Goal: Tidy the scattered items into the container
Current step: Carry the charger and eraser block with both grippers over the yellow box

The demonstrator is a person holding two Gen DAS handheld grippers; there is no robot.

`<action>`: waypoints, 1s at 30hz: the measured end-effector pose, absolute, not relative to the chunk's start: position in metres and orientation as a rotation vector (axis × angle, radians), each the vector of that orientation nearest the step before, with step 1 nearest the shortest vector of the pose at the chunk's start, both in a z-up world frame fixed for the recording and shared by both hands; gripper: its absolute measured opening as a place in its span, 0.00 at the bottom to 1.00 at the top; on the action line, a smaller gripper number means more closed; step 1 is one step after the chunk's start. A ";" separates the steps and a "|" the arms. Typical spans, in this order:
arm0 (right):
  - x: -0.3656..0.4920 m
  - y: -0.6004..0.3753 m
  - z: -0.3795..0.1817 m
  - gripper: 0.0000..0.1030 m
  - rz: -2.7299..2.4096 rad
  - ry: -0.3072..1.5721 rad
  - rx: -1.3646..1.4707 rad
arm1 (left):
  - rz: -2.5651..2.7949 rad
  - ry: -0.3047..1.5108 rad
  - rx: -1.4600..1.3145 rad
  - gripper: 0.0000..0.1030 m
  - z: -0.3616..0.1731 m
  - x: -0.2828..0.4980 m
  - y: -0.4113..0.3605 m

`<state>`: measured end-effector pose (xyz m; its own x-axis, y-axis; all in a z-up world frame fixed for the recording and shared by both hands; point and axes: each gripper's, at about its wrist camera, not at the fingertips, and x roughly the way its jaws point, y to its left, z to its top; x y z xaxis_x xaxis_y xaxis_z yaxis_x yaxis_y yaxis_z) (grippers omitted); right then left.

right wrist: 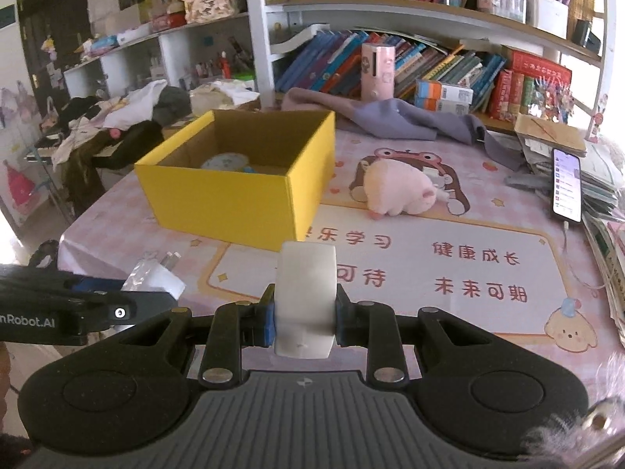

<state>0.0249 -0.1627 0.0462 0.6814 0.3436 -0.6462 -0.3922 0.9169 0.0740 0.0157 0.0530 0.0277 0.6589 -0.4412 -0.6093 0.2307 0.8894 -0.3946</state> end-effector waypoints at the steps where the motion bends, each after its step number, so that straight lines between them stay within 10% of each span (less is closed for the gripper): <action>1: 0.023 -0.161 0.047 0.24 0.418 0.708 -0.076 | -0.390 0.760 -0.295 0.41 0.028 0.013 0.054; 30: 0.016 -0.089 0.050 0.24 0.661 0.695 -0.173 | -0.181 0.734 -0.408 0.41 0.027 -0.015 0.119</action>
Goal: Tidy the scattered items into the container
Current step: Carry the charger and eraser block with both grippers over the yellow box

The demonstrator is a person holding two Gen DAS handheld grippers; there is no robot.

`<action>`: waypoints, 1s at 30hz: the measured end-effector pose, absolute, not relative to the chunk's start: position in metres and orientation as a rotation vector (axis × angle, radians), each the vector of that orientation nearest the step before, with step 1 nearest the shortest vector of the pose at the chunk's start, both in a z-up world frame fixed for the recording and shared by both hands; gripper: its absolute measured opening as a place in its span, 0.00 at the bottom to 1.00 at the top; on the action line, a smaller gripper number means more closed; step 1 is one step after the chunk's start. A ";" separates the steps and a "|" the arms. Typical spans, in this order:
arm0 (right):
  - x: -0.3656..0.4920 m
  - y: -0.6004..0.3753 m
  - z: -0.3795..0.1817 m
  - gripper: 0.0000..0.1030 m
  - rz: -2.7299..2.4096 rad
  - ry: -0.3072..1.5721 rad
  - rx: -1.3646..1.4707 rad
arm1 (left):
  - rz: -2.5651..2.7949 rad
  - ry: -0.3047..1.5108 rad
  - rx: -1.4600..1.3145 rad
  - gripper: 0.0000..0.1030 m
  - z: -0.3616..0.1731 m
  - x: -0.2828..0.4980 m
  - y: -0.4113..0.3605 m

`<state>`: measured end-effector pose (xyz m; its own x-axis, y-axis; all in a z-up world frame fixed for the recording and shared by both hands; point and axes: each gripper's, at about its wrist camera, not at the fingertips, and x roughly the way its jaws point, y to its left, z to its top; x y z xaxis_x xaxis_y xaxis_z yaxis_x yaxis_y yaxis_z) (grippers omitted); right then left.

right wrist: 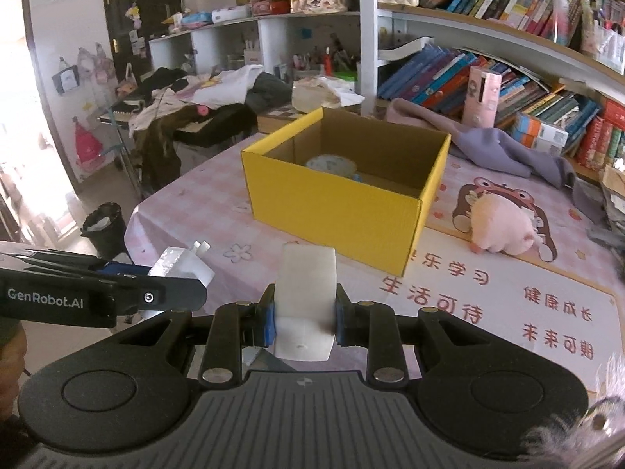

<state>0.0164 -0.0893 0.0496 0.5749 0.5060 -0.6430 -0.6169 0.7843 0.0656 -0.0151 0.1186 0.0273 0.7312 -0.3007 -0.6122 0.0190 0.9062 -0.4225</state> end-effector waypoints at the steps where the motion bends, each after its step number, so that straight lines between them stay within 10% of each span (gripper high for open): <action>1: 0.018 -0.087 0.049 0.24 0.666 0.696 -0.176 | -0.177 0.736 -0.412 0.41 0.027 -0.013 0.120; 30: 0.141 -0.075 0.060 0.24 0.606 0.630 -0.211 | -0.189 0.659 -0.245 0.41 0.054 0.114 0.119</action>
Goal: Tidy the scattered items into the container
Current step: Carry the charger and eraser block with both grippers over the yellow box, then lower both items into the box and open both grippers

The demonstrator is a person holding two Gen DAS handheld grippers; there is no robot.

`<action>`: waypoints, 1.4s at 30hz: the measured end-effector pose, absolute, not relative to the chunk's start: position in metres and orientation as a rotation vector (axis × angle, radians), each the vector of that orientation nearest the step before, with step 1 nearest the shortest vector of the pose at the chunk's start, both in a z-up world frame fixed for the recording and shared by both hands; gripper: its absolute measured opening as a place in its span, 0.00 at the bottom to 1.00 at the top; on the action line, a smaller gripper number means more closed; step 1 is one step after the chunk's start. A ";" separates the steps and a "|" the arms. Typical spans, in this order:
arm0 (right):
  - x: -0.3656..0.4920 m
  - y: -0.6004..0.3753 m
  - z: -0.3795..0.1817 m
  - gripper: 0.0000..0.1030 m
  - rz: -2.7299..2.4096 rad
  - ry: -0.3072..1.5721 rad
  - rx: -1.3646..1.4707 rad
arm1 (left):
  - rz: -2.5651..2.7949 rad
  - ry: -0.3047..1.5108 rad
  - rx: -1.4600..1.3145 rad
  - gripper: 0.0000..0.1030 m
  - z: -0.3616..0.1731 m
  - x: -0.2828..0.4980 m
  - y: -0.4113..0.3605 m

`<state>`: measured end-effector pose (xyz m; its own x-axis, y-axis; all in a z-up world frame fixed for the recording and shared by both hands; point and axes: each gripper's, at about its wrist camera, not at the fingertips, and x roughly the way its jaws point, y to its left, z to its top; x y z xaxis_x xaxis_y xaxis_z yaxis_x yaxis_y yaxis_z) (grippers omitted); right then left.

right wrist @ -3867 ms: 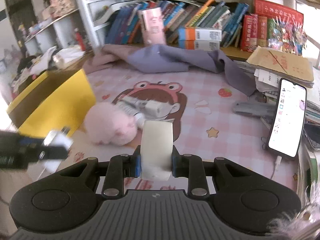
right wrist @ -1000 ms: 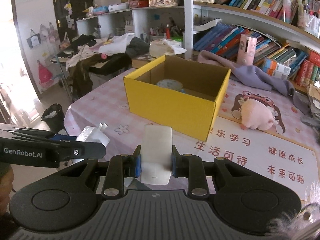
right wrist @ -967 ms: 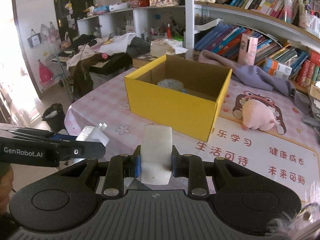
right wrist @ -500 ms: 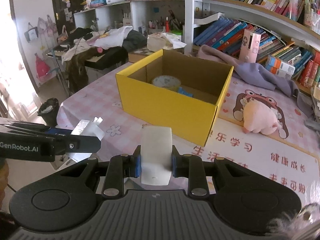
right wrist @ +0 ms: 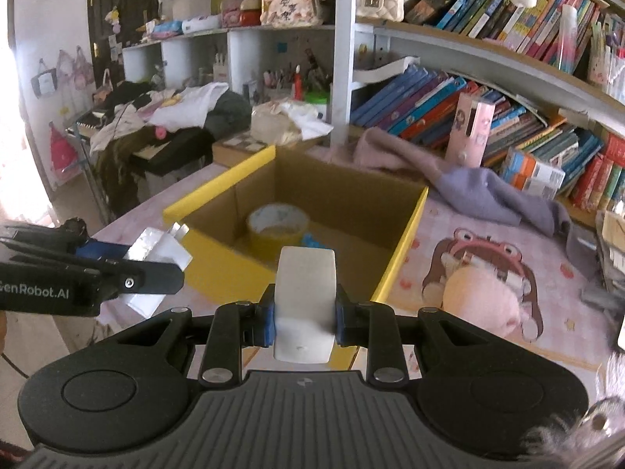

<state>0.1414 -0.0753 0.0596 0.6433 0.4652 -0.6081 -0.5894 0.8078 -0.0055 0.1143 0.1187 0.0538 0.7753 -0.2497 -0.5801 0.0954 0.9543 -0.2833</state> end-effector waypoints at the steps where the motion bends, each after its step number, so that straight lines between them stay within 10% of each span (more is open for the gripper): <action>1: 0.147 -0.075 0.060 0.24 0.606 0.627 -0.212 | -0.191 0.655 -0.237 0.41 0.056 0.120 0.118; 19: 0.268 -0.036 0.052 0.24 0.612 0.572 -0.279 | -0.229 0.745 -0.064 0.41 0.037 0.234 0.119; 42: 0.361 0.044 -0.034 0.25 0.725 0.935 -0.669 | -0.341 1.000 -0.003 0.40 -0.028 0.275 0.099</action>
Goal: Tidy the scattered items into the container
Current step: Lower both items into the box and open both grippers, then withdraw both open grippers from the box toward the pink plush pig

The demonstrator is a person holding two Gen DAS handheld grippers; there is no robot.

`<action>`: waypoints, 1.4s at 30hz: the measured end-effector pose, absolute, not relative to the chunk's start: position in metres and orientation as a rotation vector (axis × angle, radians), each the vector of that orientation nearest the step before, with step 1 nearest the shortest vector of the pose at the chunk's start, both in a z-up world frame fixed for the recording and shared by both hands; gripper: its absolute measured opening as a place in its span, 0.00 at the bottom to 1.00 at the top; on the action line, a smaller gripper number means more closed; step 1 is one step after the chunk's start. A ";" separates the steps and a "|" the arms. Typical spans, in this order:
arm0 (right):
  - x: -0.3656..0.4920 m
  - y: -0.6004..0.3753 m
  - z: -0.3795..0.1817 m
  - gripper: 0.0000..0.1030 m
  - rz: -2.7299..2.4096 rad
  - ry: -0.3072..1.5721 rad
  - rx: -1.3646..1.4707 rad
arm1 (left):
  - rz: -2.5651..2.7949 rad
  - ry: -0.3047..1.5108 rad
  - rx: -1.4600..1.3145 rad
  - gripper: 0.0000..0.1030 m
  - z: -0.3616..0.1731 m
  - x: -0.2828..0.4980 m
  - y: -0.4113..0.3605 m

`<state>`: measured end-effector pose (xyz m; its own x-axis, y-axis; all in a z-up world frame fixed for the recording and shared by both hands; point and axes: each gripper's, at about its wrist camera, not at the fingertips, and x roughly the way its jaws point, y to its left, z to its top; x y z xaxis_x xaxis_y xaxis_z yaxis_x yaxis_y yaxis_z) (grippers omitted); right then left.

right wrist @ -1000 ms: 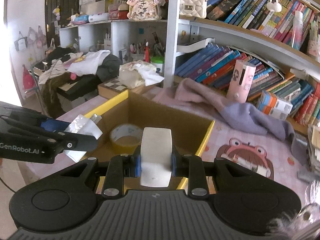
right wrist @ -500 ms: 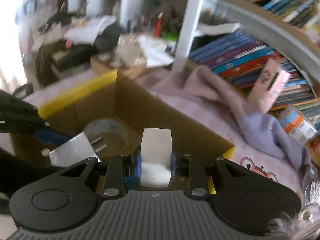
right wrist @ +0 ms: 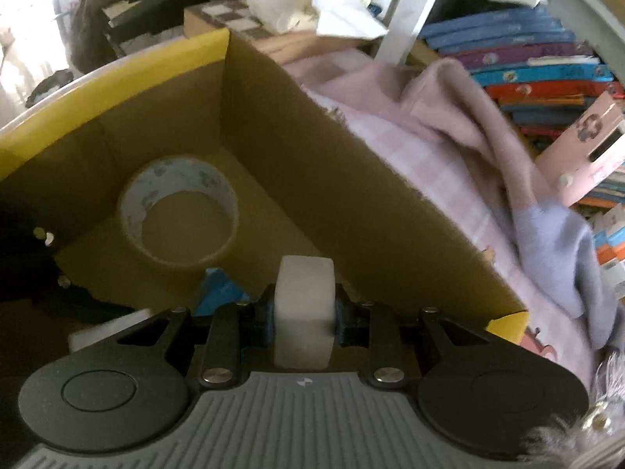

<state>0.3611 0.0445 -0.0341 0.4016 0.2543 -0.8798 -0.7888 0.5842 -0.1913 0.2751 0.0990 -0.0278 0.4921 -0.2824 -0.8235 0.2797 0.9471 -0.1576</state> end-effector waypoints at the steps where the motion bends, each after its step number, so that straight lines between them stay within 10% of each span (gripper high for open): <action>1: 0.360 0.046 -0.035 0.25 0.724 0.932 -0.683 | -0.342 0.999 -0.001 0.40 -0.027 0.274 0.099; 6: 0.356 0.047 -0.034 0.26 0.721 0.921 -0.703 | -0.320 0.993 0.002 0.43 -0.024 0.271 0.100; 9: 0.353 0.043 -0.027 0.47 0.724 0.884 -0.676 | -0.298 0.970 0.014 0.52 -0.019 0.270 0.101; 42: 0.175 -0.090 0.103 0.66 0.514 0.413 -0.222 | -0.071 0.525 -0.013 0.81 0.079 0.092 0.108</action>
